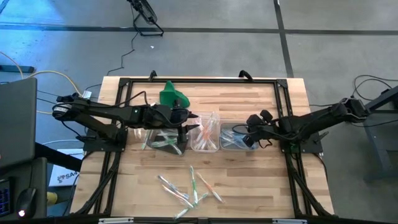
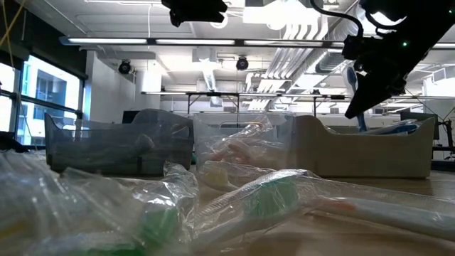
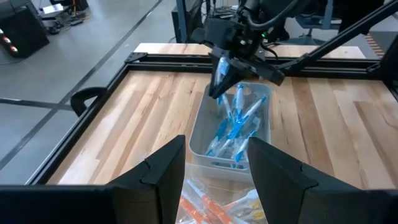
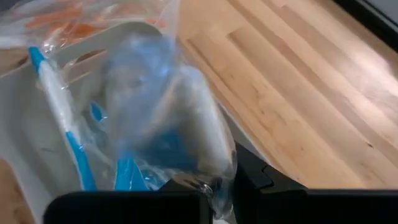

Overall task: Pick & Place Toothbrushes
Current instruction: Put the blue toothbrush into the gray bin, then adjust the black bin on the table

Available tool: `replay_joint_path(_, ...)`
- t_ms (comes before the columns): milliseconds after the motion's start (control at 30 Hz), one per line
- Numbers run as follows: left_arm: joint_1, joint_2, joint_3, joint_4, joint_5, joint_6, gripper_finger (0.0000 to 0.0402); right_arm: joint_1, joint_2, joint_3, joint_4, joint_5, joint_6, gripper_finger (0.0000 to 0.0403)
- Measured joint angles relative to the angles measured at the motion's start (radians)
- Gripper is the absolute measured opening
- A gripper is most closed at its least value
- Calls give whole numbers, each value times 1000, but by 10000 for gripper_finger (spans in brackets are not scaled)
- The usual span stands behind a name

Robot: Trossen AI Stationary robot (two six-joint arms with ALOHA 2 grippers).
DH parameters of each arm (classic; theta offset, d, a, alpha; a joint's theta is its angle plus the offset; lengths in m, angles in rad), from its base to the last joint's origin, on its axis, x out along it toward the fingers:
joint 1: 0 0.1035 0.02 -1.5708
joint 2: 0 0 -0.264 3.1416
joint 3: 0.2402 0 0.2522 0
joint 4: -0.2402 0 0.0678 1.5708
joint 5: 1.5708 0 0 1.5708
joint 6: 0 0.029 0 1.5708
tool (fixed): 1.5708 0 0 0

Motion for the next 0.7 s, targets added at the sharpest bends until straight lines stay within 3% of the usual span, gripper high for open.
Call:
replay_joint_path(300, 0, 0, 0, 0, -3, 0, 171, 4, 0, 0, 85, -27, -195, 167)
replay_joint_path(400, 0, 0, 0, -1, -3, 0, 171, 4, 0, 0, 148, -87, -299, 205)
replay_joint_path(533, 0, 0, 0, -23, -5, -1, 171, 5, 0, 0, 252, -174, -371, 223)
replay_joint_path(700, -1, 0, 0, -53, -5, -5, 171, 5, -11, 0, 346, -229, -393, 207)
